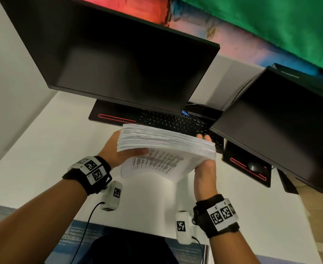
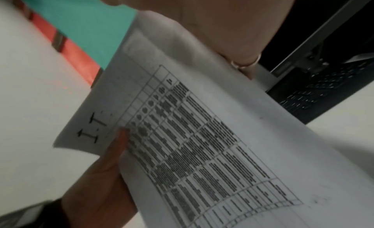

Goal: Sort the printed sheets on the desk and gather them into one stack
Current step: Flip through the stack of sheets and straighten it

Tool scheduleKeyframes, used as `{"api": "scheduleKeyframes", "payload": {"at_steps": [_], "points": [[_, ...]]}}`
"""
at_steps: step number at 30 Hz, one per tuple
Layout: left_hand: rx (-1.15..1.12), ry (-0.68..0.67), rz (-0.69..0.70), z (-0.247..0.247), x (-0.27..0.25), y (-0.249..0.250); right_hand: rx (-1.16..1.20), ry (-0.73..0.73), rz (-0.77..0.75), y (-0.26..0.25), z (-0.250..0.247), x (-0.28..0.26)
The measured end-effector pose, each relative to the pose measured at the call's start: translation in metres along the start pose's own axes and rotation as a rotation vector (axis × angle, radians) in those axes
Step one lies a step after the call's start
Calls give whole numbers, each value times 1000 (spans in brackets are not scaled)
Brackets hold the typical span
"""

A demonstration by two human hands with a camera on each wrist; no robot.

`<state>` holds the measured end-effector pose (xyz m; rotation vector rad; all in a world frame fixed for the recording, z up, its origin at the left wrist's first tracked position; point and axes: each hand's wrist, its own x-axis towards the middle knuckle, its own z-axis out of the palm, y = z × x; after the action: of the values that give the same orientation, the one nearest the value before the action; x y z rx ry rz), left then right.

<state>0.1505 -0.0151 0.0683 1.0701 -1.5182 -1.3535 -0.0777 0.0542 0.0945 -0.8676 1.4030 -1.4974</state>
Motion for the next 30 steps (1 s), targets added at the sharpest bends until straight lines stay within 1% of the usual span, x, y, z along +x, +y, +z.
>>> {"api": "scheduleKeyframes", "payload": {"at_steps": [1, 3, 5, 7, 8, 10, 12, 14, 15, 16, 17, 18, 19, 20, 21, 22, 23, 25, 26, 28, 30], "points": [[3, -19, -4, 0, 1, 1, -27, -9, -23, 3, -2, -1], [-11, -33, 6, 0, 0, 4, -13, 34, -11, 9, -4, 1], [-30, -29, -12, -1, 1, 4, -30, 9, 0, 15, -5, 0], [-38, -27, -38, -1, 3, 3, -87, -25, 33, 23, -6, 3], [-41, -29, -37, -1, 4, 3, -116, -28, 55, 26, -7, 6], [-48, -22, -85, -2, 2, -1, -172, -26, 115, 37, -11, 12], [-102, -49, -109, -4, -2, -3, -197, 1, 135, 45, -15, 20], [-153, -49, -115, 1, -1, -1, -224, -13, 203, 49, -15, 23], [-154, 0, -178, 7, 0, 3, -253, -19, 272, 47, -12, 23], [-112, 76, -243, 12, 0, 5, -256, -36, 343, 48, -12, 23], [-90, 106, -334, 15, -10, 20, -254, -35, 403, 47, -13, 23], [-68, 111, -374, 12, -14, 16, -276, -26, 441, 45, -15, 26], [-59, 150, -406, 5, -12, 3, -288, 13, 439, 42, -18, 30], [-62, 198, -382, -1, -6, -17, -275, 36, 348, 40, -17, 36], [-28, 231, -327, -5, -4, -24, -270, 36, 253, 38, -14, 39], [2, 198, -253, -8, -5, -23, -280, 23, 171, 37, -13, 40], [64, 174, -171, -7, -5, -18, -275, 6, 124, 38, -12, 38], [121, 207, -40, -5, -3, -8, -228, -22, 67, 36, -7, 33], [136, 225, 3, -5, -2, -5, -208, -30, 53, 39, -8, 34], [189, 204, 29, -4, -3, -7, -225, -53, 51, 40, -7, 30], [245, 198, 6, -2, -5, -8, -268, -66, 52, 43, -4, 25]]}}
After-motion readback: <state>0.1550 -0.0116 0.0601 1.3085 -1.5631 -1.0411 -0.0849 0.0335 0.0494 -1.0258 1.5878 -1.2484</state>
